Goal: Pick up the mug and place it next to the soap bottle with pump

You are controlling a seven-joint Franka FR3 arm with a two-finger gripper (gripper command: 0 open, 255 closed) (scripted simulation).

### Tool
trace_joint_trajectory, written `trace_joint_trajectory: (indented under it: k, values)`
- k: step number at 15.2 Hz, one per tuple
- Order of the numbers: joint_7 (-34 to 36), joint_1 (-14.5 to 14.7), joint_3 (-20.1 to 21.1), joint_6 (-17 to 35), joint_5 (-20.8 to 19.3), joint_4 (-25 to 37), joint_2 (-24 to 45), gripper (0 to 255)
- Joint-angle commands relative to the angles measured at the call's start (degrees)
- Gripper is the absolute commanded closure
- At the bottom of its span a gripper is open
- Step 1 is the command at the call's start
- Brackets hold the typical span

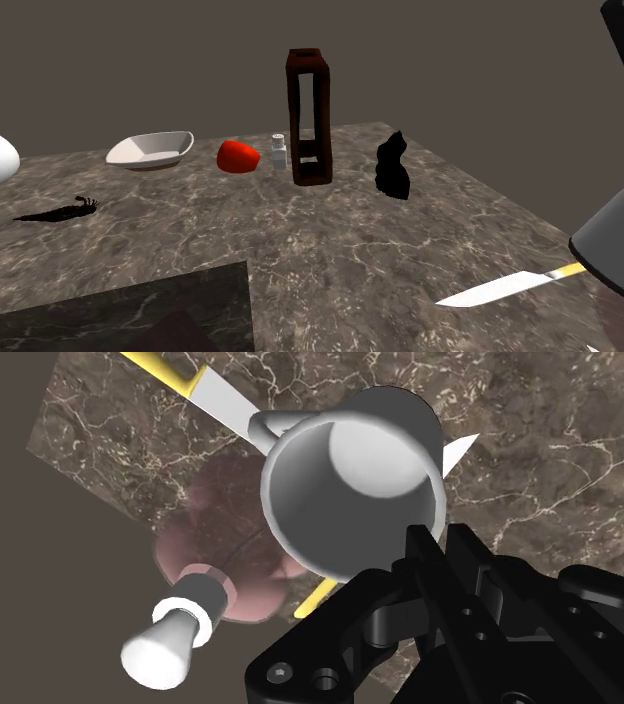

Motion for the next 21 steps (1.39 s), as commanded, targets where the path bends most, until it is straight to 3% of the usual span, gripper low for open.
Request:
trace_joint_trajectory:
  k: [1, 21]
  values:
    - [0.11, 0.0, -0.01, 1.49, -0.04, -1.51, -0.07, 255]
    - [0.72, -0.22, -0.39, 16.78, -0.13, -14.65, 2.12, 255]
